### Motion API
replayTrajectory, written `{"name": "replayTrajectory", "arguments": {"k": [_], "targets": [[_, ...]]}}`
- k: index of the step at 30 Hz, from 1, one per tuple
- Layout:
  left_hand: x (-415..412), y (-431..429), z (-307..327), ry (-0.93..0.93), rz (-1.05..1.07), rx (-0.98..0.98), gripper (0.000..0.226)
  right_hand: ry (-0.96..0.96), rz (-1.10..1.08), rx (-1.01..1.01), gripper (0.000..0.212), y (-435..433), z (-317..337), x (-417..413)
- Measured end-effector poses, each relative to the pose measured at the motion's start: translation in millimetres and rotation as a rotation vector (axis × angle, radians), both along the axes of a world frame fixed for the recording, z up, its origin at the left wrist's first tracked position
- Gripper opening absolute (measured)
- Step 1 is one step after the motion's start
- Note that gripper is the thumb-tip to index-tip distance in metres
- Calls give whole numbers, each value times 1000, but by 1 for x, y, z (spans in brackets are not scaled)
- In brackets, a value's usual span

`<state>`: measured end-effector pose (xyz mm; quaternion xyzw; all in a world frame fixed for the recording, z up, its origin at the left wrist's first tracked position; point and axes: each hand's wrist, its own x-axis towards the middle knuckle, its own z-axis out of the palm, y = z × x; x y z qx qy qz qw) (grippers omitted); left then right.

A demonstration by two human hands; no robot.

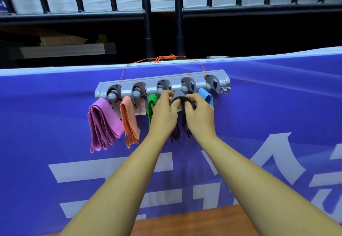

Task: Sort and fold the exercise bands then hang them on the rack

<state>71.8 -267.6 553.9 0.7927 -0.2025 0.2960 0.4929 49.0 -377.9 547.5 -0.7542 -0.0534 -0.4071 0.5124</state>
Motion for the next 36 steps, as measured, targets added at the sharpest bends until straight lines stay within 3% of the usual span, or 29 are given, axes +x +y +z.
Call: {"name": "replayTrajectory", "arguments": {"k": [9,19,27,36], "targets": [[-3,-5,-8,60,-61,-71,21,-6,20,-50,26,-2,-7,2],[7,-3,-12,-12,-37,-141,19,-57,16,-45,29,-1,0,-1],[1,1,-24,-84,17,-90,41,-86,40,-82,32,-3,-11,2],[-14,3,-22,-13,36,-46,42,-33,65,-52,21,-2,-12,-5]]}}
